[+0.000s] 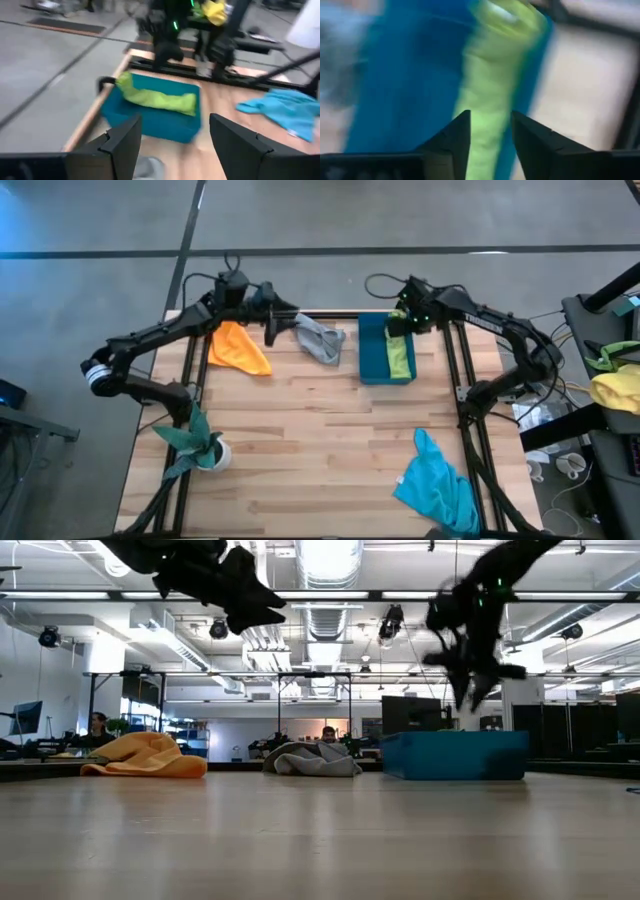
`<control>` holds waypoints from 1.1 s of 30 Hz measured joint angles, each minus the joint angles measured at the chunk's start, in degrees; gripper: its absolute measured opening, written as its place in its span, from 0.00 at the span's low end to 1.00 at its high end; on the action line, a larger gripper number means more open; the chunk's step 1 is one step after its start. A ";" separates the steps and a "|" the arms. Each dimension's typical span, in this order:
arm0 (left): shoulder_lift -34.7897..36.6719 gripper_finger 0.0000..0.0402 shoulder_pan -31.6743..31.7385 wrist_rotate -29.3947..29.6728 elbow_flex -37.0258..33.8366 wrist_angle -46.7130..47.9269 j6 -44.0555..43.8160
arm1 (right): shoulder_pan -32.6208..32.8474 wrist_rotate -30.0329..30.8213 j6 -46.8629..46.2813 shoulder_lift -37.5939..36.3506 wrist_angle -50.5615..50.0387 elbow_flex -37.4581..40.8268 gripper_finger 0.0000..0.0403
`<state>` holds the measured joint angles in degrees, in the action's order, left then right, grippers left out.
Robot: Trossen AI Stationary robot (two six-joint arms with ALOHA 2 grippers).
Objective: Roll microfiber towels into tight, uniform cylinder then place into a basket
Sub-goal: Roll the gray towel
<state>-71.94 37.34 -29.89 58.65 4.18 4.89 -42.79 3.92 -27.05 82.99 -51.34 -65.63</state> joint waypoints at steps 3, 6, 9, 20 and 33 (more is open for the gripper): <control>-0.98 0.54 -3.16 7.90 -0.06 1.57 -2.05 | 7.72 1.61 9.18 -2.46 3.08 -2.78 0.38; -4.68 0.54 -3.40 18.55 2.01 4.37 -1.52 | 15.91 2.55 14.75 -4.69 9.82 -2.99 0.38; -9.59 0.54 -0.60 19.56 6.66 7.65 -1.53 | 22.73 2.42 17.56 -5.36 18.93 -1.26 0.37; -18.03 0.54 7.11 17.38 7.31 15.20 4.51 | 23.24 5.27 1.26 16.83 28.48 -10.99 0.37; -12.65 0.54 7.83 16.01 6.91 19.42 2.01 | 17.78 3.71 5.02 49.17 1.25 -49.13 0.31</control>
<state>-84.59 45.18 -13.88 65.55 23.60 6.89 -25.01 7.63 -22.02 132.16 -50.09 -114.76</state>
